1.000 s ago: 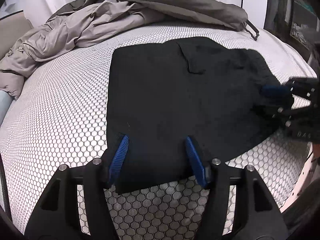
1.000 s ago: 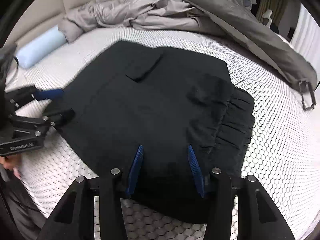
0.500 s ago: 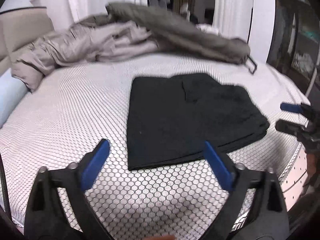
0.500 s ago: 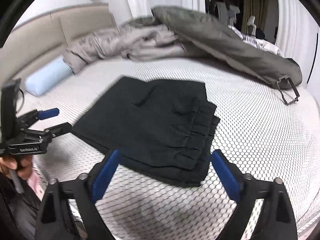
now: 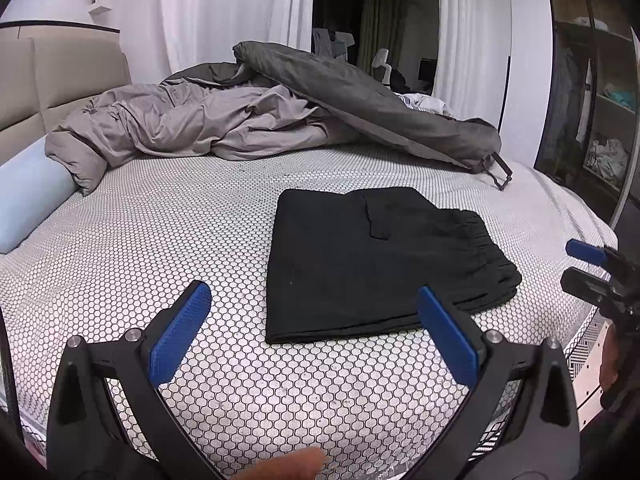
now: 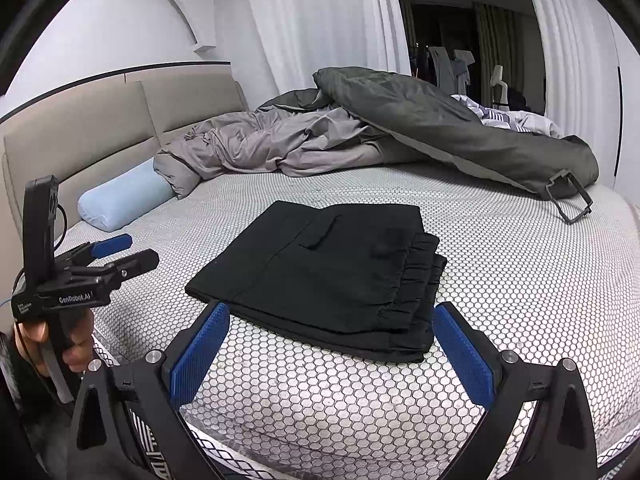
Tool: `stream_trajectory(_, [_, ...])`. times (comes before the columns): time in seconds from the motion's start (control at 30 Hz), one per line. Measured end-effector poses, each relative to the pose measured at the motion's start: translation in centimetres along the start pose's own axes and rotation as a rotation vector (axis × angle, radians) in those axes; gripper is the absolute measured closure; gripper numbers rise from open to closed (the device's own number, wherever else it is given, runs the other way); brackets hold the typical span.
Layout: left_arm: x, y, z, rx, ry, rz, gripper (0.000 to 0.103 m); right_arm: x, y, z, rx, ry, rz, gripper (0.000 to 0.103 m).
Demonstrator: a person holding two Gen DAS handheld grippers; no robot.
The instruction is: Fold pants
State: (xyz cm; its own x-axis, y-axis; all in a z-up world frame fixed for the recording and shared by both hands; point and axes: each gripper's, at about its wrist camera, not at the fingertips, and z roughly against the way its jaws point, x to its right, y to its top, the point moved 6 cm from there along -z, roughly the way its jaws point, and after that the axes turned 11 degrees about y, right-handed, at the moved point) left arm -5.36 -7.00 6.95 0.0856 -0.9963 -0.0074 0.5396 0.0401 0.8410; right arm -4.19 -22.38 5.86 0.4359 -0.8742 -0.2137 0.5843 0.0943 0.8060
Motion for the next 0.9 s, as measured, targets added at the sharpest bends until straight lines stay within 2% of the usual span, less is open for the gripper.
stream_trajectory(0.23, [0.0, 0.9, -0.9, 0.009, 0.003, -0.012, 0.001, 0.7, 0.3, 0.6, 0.031, 0.003, -0.016, 0.0])
stream_trajectory(0.9, [-0.7, 0.7, -0.9, 0.007, 0.007, -0.003, 0.001, 1.1, 0.3, 0.6, 0.027, -0.005, -0.011, 0.0])
